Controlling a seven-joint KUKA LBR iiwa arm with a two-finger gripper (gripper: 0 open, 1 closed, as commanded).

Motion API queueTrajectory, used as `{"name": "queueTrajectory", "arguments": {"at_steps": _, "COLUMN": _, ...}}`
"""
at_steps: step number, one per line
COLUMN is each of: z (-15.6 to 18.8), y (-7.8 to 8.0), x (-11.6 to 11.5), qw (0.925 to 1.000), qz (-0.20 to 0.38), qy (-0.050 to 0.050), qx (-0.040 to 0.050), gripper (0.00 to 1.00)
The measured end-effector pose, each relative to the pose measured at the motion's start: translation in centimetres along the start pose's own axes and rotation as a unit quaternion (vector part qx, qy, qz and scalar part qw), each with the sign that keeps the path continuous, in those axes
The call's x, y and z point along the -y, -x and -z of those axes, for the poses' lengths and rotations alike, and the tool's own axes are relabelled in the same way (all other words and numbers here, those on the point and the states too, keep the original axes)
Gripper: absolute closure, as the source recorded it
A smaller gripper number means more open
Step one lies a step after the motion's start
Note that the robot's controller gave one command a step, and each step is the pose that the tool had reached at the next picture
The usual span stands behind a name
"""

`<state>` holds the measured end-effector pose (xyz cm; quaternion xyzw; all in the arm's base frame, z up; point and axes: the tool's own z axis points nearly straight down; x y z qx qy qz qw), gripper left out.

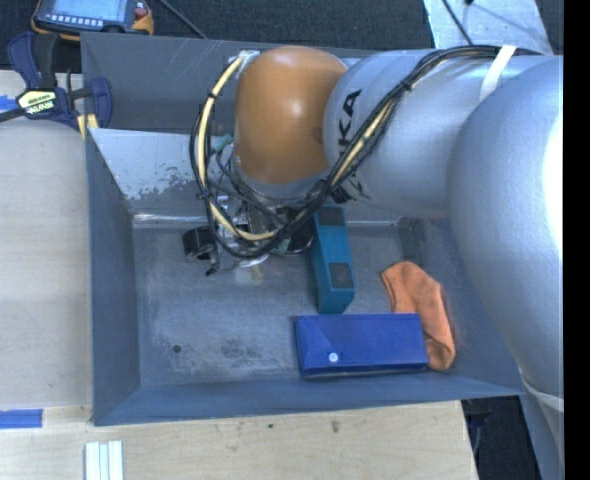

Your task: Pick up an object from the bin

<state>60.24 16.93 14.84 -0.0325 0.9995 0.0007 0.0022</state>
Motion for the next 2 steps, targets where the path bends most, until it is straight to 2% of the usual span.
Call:
{"name": "queueTrajectory", "arguments": {"at_steps": 1, "z": 0.9, "y": -1.6, "x": 1.5, "qw": 1.0, "qz": 0.005, "qy": 0.0, "qx": -0.0015, "gripper": 1.0}}
{"name": "queueTrajectory", "arguments": {"at_steps": 2, "z": 6.6, "y": -1.9, "x": -1.6, "qw": 1.0, "qz": 0.007, "qy": -0.001, "qx": -0.003, "gripper": 1.0}}
